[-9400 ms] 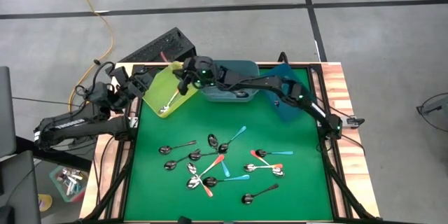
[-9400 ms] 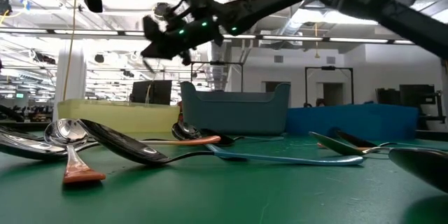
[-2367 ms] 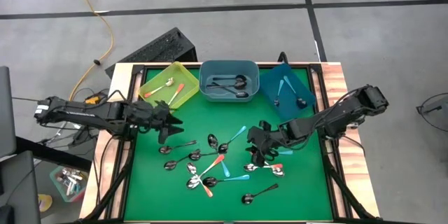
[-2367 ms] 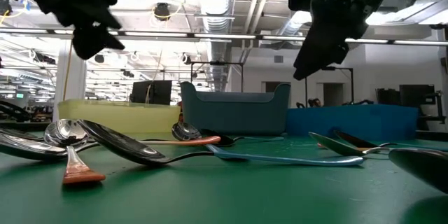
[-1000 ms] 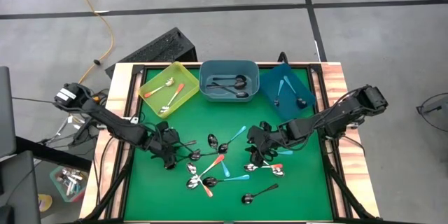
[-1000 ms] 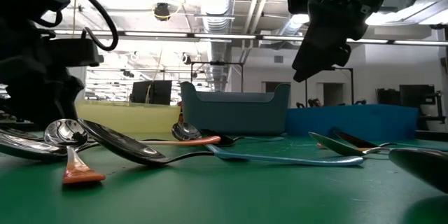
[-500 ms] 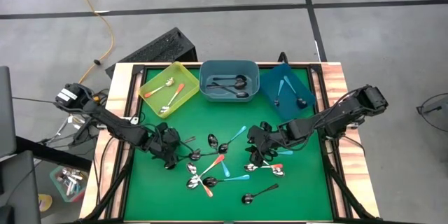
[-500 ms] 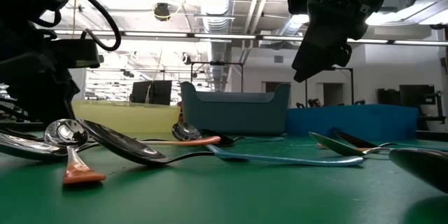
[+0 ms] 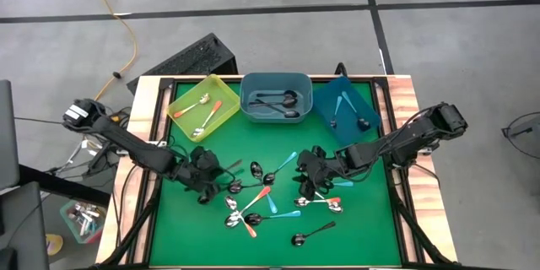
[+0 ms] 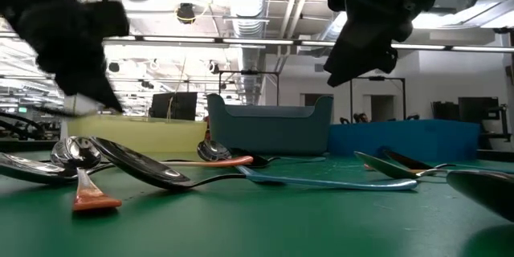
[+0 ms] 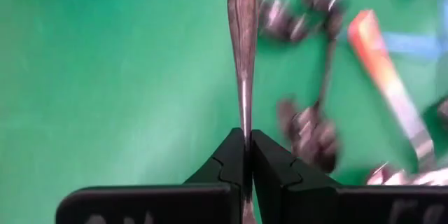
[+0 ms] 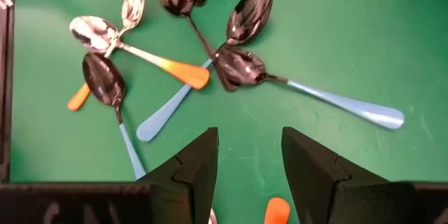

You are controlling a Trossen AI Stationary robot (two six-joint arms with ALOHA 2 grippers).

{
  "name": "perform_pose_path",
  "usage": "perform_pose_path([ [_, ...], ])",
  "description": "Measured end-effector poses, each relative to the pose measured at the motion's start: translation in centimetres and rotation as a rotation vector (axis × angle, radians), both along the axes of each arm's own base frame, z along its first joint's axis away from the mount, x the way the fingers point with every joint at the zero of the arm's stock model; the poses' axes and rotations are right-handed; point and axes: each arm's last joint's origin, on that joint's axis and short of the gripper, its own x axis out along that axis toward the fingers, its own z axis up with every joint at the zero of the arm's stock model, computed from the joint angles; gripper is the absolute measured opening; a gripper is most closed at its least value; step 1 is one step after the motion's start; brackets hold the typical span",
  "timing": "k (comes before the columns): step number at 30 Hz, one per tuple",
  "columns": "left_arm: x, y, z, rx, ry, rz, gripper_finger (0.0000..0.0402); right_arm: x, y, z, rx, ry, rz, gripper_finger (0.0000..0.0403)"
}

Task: Sort silverware by color (type)
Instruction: Put the black spoon into the light blue bin

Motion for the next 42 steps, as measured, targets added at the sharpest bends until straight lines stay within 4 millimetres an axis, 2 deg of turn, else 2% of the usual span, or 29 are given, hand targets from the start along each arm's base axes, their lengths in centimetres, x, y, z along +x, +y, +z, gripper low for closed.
perform_pose_path([
  [4, 0.3, 0.3, 2.3, 0.062, -0.110, 0.021, 0.0000, 0.5, -0.3, 0.5, -0.029, -0.073, -0.049, 0.0171],
  [8, 0.9, 0.9, 5.3, 0.114, -0.309, 0.040, 0.0000, 1.7, -1.3, 1.7, -0.057, -0.228, -0.062, 0.0171],
  [14, 1.5, 2.5, 9.2, 0.171, -0.594, 0.077, 0.0000, 3.5, -3.5, 4.7, -0.117, -0.544, -0.075, 0.0171],
  [19, 2.1, 3.7, 11.3, 0.176, -0.773, 0.012, 0.0000, 4.1, -5.1, 7.2, -0.146, -0.798, -0.049, 0.0171],
  [25, 2.4, 4.7, 12.0, 0.179, -0.840, -0.015, 0.0000, 4.5, -6.5, 8.7, -0.123, -0.868, -0.017, 0.0180],
  [31, 2.9, 5.0, 11.7, 0.168, -0.827, -0.053, 0.0000, 5.5, -7.1, 9.8, -0.136, -0.874, -0.026, 0.0228],
  [35, 3.3, 4.9, 11.5, 0.179, -0.834, -0.058, 0.0000, 6.9, -7.6, 9.5, -0.142, -0.848, -0.035, 0.0256],
  [42, 3.9, 4.9, 11.3, 0.175, -0.852, -0.064, 0.0000, 10.4, -7.3, 9.2, -0.213, -0.850, -0.003, 0.0262],
])
